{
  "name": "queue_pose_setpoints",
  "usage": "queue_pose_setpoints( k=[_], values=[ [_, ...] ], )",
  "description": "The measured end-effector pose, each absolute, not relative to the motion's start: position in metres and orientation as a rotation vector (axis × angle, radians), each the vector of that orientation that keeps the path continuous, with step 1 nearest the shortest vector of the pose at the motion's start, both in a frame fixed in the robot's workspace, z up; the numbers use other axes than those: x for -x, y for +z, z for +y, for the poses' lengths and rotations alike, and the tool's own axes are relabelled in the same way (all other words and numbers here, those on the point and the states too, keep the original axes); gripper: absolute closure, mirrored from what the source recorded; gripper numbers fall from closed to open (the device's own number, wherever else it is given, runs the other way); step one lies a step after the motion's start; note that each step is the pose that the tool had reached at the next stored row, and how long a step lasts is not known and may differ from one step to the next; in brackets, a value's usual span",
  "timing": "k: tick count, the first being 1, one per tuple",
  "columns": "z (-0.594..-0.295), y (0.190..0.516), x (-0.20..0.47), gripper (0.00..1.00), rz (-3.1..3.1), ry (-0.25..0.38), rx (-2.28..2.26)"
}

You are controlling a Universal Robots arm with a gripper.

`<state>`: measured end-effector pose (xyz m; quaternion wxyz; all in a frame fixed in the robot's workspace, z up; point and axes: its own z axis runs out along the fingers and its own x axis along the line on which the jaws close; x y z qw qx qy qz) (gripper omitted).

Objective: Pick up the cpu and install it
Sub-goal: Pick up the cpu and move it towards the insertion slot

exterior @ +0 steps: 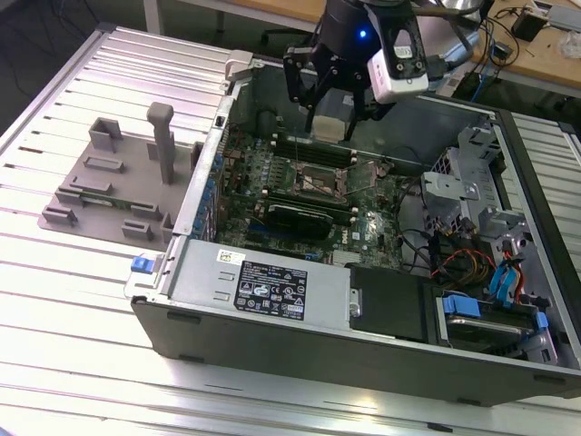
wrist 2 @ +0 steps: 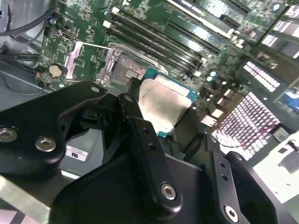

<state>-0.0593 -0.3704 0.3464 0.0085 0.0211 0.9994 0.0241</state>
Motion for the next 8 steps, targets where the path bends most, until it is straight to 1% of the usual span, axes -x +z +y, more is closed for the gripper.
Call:
queue_pose_setpoints(
  k=[8],
  values=[
    [-0.358,0.326,0.052,0.45,3.124,0.075,-0.066]
  ],
)
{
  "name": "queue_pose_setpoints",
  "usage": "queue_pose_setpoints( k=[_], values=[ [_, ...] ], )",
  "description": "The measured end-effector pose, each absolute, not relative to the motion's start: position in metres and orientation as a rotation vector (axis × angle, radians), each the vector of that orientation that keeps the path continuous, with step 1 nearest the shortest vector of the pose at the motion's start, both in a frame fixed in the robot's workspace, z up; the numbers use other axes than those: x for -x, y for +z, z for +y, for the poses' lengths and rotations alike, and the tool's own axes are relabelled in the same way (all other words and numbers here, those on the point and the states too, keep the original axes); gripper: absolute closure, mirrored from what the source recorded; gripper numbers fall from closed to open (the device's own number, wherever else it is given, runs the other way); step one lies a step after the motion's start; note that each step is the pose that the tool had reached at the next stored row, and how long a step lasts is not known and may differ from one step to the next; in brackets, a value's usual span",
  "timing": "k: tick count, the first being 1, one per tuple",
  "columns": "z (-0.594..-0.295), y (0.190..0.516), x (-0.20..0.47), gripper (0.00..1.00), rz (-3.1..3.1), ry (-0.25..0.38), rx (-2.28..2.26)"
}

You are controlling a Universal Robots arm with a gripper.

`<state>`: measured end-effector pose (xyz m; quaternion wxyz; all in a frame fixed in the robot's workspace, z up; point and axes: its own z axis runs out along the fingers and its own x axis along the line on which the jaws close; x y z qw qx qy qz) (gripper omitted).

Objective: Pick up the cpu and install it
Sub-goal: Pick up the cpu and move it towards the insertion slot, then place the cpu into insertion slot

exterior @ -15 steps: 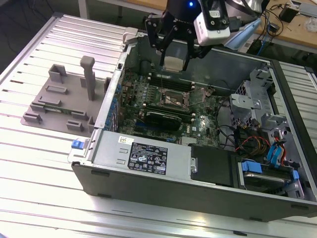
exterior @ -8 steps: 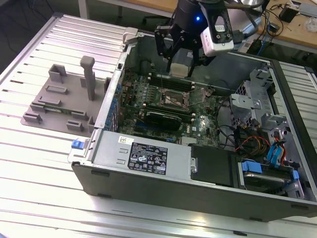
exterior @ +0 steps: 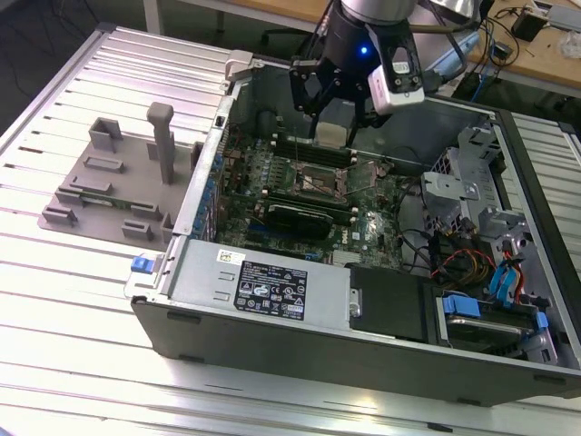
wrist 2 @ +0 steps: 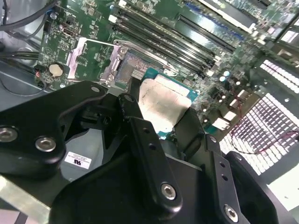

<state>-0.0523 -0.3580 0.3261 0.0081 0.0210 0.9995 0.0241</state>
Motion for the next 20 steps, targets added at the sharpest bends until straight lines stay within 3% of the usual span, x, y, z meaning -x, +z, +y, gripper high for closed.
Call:
queue_pose_setpoints(
  k=[7,20],
  values=[
    [-0.351,0.307,0.05,0.45,3.126,0.075,-0.061],
    [-0.351,0.307,0.05,0.45,3.126,0.077,-0.061]
  ],
)
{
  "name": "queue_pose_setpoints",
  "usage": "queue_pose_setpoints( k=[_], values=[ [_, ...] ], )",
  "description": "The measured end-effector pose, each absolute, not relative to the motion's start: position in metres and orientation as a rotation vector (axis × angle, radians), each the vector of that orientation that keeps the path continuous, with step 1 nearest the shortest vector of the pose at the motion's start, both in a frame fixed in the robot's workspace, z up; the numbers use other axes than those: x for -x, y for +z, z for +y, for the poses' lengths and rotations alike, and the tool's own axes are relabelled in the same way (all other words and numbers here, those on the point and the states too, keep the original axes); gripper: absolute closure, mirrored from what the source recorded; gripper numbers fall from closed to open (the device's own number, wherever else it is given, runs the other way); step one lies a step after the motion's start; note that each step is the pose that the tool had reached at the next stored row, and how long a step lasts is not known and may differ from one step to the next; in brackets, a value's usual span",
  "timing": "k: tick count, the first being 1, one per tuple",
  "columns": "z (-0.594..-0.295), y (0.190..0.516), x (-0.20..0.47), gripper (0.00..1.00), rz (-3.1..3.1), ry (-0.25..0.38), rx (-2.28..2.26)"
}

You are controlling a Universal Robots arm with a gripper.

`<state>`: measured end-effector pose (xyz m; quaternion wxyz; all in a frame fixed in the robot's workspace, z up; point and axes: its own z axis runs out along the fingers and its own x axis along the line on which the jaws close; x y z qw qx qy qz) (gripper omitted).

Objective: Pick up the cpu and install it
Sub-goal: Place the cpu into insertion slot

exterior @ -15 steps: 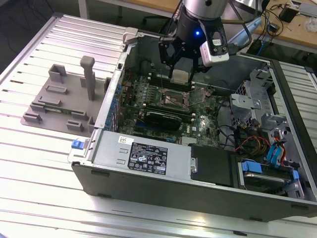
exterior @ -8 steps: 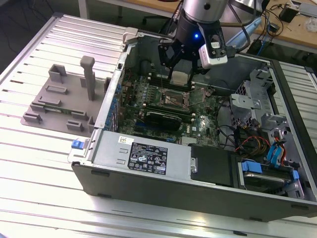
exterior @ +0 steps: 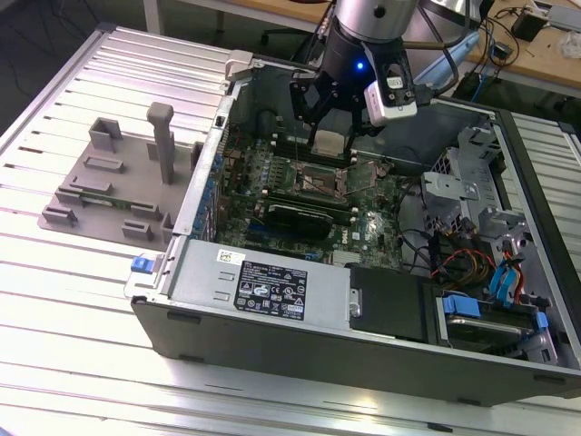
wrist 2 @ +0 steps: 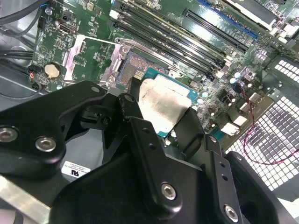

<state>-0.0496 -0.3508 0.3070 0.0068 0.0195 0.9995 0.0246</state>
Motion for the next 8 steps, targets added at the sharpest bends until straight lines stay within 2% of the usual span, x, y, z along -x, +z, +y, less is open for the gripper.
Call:
queue_pose_setpoints(
  k=[8],
  values=[
    [-0.3508,0.307,0.0495,0.45,3.116,0.076,-0.228]
  ],
)
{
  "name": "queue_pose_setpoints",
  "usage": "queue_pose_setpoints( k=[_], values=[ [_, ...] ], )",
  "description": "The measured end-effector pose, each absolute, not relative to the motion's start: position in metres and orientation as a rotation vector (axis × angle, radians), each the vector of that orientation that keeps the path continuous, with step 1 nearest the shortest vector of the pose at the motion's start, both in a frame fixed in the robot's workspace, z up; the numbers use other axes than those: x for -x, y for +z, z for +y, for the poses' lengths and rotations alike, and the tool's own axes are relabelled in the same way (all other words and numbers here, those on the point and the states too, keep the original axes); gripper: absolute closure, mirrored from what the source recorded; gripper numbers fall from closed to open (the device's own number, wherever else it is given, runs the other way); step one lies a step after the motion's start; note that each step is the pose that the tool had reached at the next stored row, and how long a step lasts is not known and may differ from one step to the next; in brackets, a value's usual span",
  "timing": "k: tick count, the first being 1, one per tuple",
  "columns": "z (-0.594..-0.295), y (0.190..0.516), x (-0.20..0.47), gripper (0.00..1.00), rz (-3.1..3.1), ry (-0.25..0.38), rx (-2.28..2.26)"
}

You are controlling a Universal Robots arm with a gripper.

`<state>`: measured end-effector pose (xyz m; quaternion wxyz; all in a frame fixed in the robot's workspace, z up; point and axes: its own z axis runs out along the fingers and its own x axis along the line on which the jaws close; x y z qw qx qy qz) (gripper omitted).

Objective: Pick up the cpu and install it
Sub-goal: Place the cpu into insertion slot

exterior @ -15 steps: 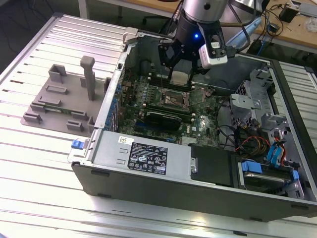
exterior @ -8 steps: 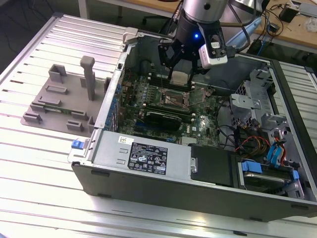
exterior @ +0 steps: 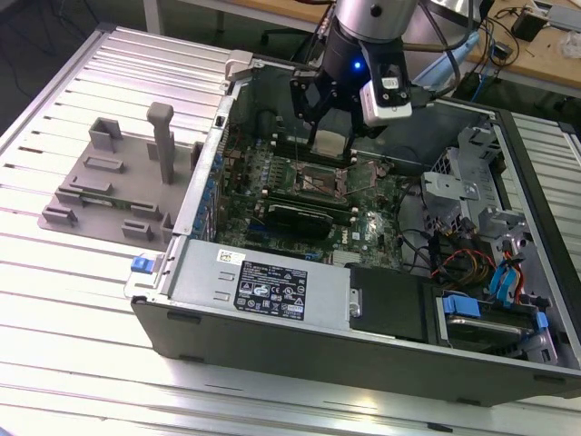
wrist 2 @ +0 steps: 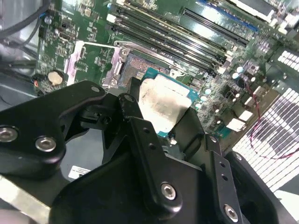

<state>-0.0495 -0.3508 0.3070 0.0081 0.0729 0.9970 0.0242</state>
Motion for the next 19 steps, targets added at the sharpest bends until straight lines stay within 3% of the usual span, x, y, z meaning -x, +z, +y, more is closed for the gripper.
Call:
queue_pose_setpoints(
  k=[19],
  values=[
    [-0.3508,0.3065,0.0495,0.45,2.968,0.068,-0.942]
  ],
)
